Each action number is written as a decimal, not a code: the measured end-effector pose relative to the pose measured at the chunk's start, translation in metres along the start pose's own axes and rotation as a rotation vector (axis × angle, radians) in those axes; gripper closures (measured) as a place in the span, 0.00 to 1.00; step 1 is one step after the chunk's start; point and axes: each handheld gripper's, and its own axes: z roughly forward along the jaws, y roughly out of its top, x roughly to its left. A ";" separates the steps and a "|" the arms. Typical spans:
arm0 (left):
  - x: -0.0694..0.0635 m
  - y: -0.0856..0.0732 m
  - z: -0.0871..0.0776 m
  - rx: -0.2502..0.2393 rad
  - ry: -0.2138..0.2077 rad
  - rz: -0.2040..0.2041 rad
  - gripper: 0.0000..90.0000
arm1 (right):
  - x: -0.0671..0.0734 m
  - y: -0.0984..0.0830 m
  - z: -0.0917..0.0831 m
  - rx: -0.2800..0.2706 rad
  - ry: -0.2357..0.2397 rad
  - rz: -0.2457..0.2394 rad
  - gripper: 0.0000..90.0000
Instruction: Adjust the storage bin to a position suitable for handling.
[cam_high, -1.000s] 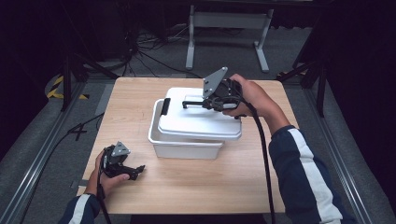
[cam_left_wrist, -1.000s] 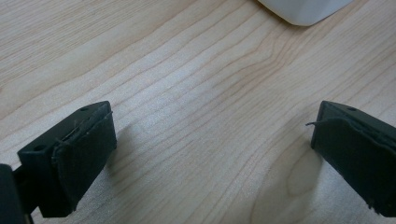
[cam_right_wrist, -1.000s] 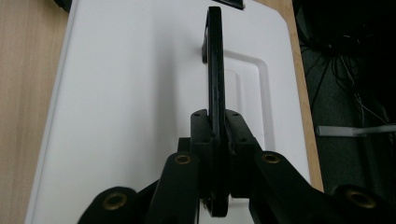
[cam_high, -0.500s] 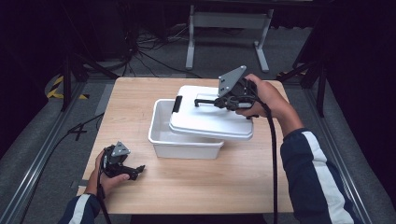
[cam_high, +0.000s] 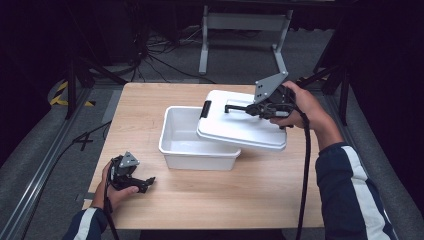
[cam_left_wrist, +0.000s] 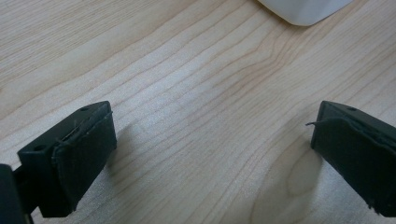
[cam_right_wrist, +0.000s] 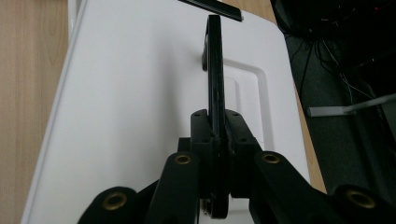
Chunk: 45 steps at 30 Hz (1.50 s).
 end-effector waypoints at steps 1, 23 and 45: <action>0.000 0.000 0.000 0.000 0.000 0.000 0.01 | 0.000 -0.003 -0.002 0.000 -0.001 0.008 0.94; 0.000 0.000 0.000 0.003 0.001 0.004 0.01 | -0.005 -0.068 -0.036 0.003 -0.052 0.095 0.94; 0.000 0.000 0.000 0.003 0.000 0.003 0.01 | -0.007 -0.134 -0.052 0.035 -0.099 0.211 0.94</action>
